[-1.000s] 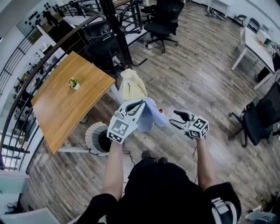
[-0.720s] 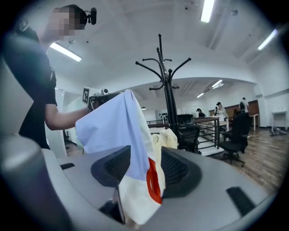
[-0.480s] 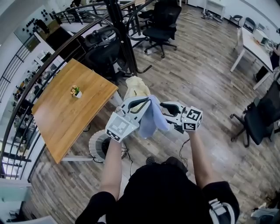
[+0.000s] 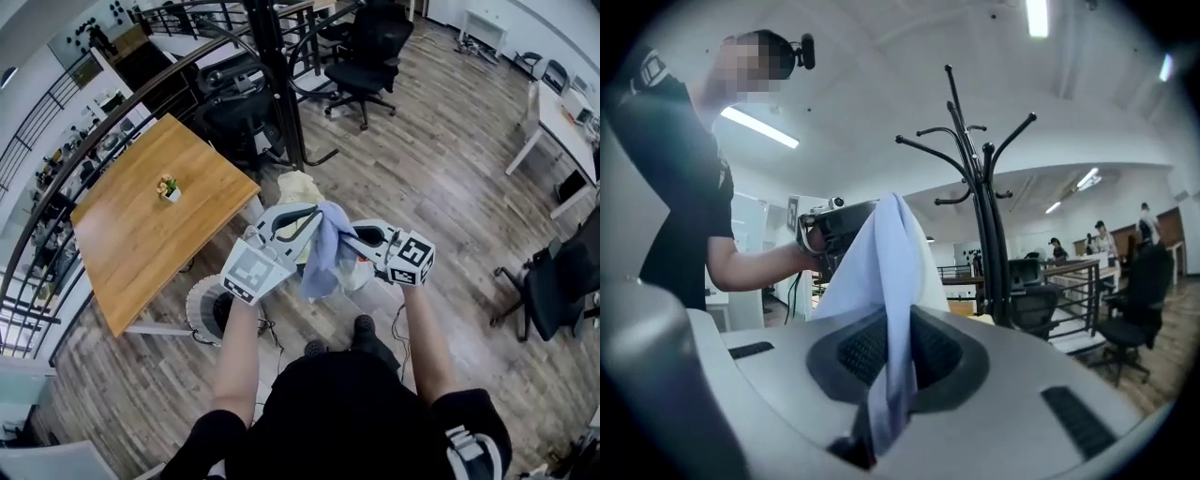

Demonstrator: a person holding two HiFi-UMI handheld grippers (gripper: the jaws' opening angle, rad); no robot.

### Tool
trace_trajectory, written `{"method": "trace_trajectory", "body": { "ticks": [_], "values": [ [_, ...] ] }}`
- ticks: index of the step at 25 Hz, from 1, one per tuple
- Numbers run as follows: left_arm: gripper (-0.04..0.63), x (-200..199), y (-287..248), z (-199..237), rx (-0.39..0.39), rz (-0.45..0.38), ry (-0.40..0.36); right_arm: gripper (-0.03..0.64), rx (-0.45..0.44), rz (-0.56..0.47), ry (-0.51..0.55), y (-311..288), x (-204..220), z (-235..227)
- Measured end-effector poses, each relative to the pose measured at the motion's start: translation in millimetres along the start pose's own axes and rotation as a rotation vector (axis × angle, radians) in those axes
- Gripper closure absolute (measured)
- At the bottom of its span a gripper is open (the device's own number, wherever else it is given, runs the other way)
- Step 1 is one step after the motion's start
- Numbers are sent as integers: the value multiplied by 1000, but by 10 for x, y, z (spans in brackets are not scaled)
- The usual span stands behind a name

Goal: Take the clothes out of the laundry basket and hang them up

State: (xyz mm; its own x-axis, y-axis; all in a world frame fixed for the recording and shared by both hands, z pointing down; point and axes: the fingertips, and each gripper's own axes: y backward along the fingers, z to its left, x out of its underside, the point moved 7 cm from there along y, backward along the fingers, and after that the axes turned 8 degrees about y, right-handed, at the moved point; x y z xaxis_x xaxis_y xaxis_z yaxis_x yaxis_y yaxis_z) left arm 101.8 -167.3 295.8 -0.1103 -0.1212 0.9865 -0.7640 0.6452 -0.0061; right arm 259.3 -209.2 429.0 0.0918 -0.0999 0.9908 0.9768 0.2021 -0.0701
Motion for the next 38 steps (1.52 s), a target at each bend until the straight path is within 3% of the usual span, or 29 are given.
{"method": "trace_trajectory", "body": {
  "ticks": [4,13,14,19,29,38],
  "values": [
    [568,-39,-89,161,-68,-6,13,550,-7,17,68,70,-152,-269],
    [568,-143,-342,254,-126,25,-11,530,-95,-40,14,215,-211,-701],
    [568,-157,-359,266,-132,25,-12,586,-106,-39,22,219,-231,-726],
    [568,-260,-462,389,-185,31,-31,589,-113,-25,91,230,-405,-952],
    [567,-797,-340,689,-310,-4,-108,589,65,-153,279,188,-1296,-1427],
    [567,-1561,-281,965,-424,-193,-171,591,162,-257,493,18,-2520,-1865]
  ]
}}
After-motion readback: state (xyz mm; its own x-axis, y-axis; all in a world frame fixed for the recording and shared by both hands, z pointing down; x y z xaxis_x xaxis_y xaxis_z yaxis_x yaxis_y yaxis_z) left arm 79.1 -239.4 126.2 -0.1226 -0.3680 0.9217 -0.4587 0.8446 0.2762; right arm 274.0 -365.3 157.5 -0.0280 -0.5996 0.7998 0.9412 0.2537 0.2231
